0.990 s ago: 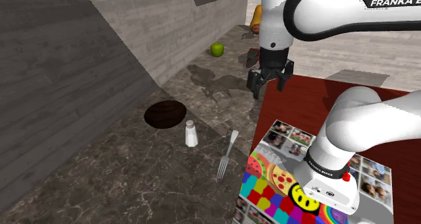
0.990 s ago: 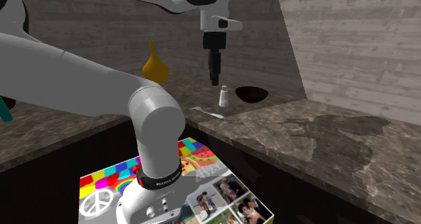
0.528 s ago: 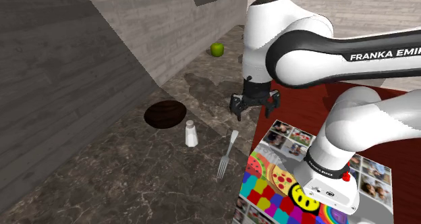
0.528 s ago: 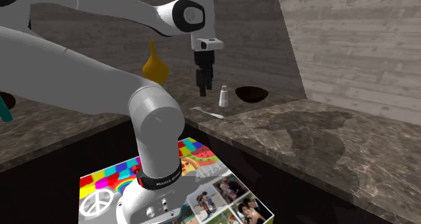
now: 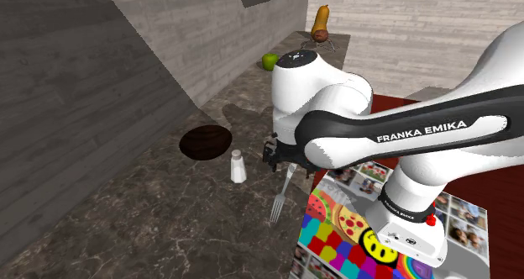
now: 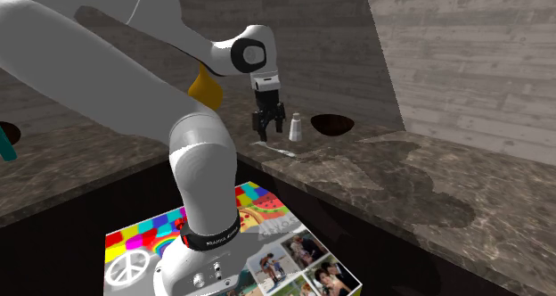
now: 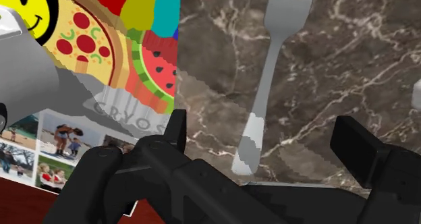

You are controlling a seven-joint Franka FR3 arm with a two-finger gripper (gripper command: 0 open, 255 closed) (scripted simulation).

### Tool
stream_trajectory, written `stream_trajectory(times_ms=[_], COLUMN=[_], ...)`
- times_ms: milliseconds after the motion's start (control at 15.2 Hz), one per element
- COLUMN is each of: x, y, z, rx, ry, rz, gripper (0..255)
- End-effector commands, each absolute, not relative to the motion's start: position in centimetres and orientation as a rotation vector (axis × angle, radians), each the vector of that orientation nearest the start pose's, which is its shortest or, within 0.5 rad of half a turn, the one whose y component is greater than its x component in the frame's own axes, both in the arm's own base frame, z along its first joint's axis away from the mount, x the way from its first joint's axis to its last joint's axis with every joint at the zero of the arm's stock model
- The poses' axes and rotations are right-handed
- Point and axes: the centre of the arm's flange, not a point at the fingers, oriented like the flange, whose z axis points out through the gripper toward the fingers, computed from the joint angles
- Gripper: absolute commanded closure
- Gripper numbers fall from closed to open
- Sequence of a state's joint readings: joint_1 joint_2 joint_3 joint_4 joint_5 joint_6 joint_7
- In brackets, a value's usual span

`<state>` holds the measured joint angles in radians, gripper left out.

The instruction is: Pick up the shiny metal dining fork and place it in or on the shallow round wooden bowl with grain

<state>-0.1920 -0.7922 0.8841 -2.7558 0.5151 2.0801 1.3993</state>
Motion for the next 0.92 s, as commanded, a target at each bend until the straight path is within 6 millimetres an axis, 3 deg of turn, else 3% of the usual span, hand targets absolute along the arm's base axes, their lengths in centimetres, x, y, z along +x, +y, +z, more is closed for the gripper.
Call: stream_trajectory(times_ms=[0,462,858], x=[28.0,28.2,28.2], y=[21.6,21.1,21.1], z=[34.4,31.0,31.0], rx=[-2.648,-2.648,-2.648], ry=[1.849,1.849,1.849], rz=[-0.183,-0.183,-0.183], gripper=[0,0,0])
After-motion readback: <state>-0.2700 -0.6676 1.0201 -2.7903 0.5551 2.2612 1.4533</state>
